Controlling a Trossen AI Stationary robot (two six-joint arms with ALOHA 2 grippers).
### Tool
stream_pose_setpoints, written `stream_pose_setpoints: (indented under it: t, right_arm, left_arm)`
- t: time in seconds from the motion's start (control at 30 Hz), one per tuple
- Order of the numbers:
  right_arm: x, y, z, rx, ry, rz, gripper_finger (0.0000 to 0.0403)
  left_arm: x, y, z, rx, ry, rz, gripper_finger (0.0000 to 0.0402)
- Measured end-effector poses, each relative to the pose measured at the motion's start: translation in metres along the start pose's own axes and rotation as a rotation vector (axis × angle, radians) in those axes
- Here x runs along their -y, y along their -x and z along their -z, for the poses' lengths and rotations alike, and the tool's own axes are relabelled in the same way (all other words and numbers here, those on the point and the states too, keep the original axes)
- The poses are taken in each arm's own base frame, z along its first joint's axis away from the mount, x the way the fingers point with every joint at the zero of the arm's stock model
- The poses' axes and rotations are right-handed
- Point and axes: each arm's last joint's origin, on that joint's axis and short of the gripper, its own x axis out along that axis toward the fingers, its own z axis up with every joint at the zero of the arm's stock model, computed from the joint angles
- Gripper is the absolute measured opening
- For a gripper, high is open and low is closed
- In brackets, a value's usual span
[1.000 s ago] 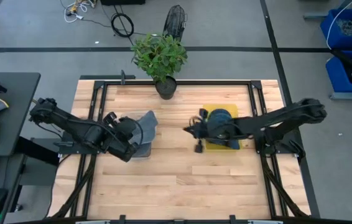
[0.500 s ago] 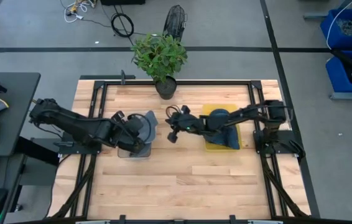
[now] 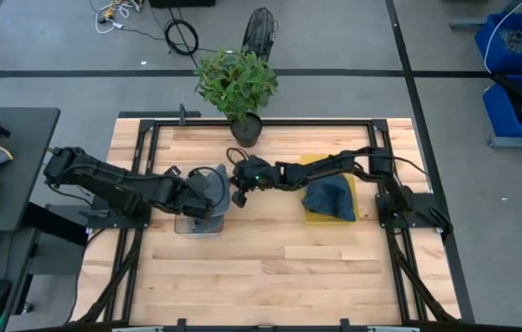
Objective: Pick & Place hat
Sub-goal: Put the gray cap into the transparent bin
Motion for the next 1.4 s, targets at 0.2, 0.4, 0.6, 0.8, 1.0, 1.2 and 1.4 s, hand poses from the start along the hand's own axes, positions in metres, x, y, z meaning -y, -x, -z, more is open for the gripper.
stream_pose_setpoints:
  t: [0.2, 0.4, 0.6, 0.8, 1.0, 1.2, 1.4]
  right_arm:
    - [-0.008, 0.006, -0.019, 0.049, 0.052, -0.043, 0.0000]
    - [-0.016, 0.012, -0.044, 0.110, 0.067, -0.117, 0.0000]
    - [-0.024, 0.011, -0.053, 0.103, 0.135, -0.173, 0.0000]
    - [-0.019, 0.009, -0.042, -0.006, 0.150, -0.109, 0.0000]
    - [-0.017, 0.000, -0.034, -0.009, 0.213, -0.091, 0.0000]
    - [-0.015, -0.002, -0.033, -0.001, 0.223, -0.090, 0.0000]
    - [-0.014, -0.003, -0.037, 0.042, 0.214, -0.100, 0.0000]
  left_arm:
    - [-0.003, -0.003, 0.006, -0.057, 0.015, -0.021, 0.0005]
    - [-0.005, -0.003, 0.007, -0.063, 0.006, -0.034, 0.0005]
    - [-0.006, -0.003, 0.006, -0.041, -0.014, -0.050, 0.0005]
    - [-0.006, -0.003, 0.006, -0.032, -0.013, -0.055, 0.0005]
    - [-0.002, 0.007, -0.001, 0.045, 0.013, -0.041, 0.0005]
    - [0.007, 0.036, -0.017, 0.224, -0.012, 0.011, 0.0005]
    - [0.016, 0.025, -0.020, 0.244, -0.029, 0.092, 0.0002]
